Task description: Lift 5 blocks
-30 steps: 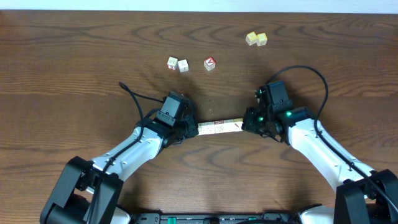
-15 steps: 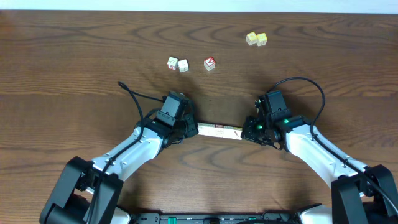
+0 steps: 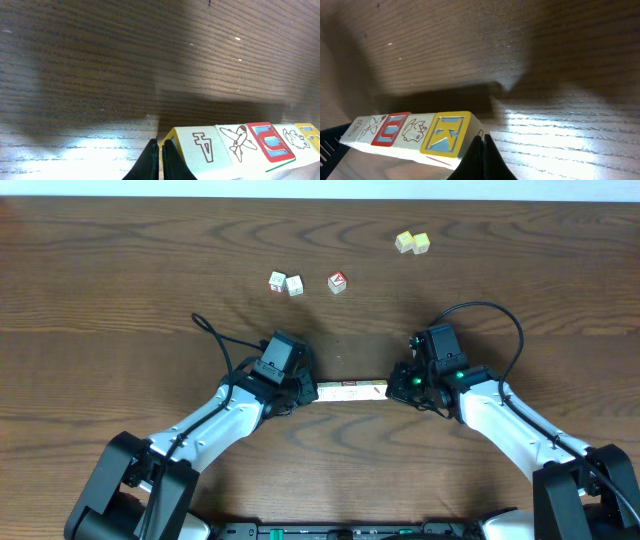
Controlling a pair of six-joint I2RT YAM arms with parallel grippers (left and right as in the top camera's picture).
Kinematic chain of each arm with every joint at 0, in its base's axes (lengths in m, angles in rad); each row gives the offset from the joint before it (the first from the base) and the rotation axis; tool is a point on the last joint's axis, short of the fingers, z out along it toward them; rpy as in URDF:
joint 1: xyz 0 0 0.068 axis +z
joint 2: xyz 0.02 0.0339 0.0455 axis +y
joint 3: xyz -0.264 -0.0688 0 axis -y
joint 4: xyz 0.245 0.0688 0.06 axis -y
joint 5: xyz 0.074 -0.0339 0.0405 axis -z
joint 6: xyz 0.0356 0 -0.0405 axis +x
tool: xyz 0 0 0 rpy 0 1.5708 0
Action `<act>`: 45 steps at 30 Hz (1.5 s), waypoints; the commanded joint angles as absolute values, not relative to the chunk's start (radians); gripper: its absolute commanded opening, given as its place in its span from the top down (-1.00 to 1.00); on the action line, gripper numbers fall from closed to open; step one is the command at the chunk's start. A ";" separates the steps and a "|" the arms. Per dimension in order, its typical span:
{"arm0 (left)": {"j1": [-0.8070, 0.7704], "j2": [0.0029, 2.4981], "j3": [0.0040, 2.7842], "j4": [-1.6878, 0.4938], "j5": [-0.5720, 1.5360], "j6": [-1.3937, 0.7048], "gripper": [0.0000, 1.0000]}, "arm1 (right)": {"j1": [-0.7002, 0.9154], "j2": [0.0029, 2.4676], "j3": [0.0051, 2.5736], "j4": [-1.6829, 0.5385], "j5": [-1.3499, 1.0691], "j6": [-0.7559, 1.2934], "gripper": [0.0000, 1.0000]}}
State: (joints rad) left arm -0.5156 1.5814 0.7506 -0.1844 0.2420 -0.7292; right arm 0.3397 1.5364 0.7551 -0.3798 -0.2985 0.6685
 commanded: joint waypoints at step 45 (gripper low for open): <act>-0.548 1.570 0.770 -0.180 0.045 -0.679 0.84 | 0.326 1.661 0.757 -0.381 -0.327 0.681 0.98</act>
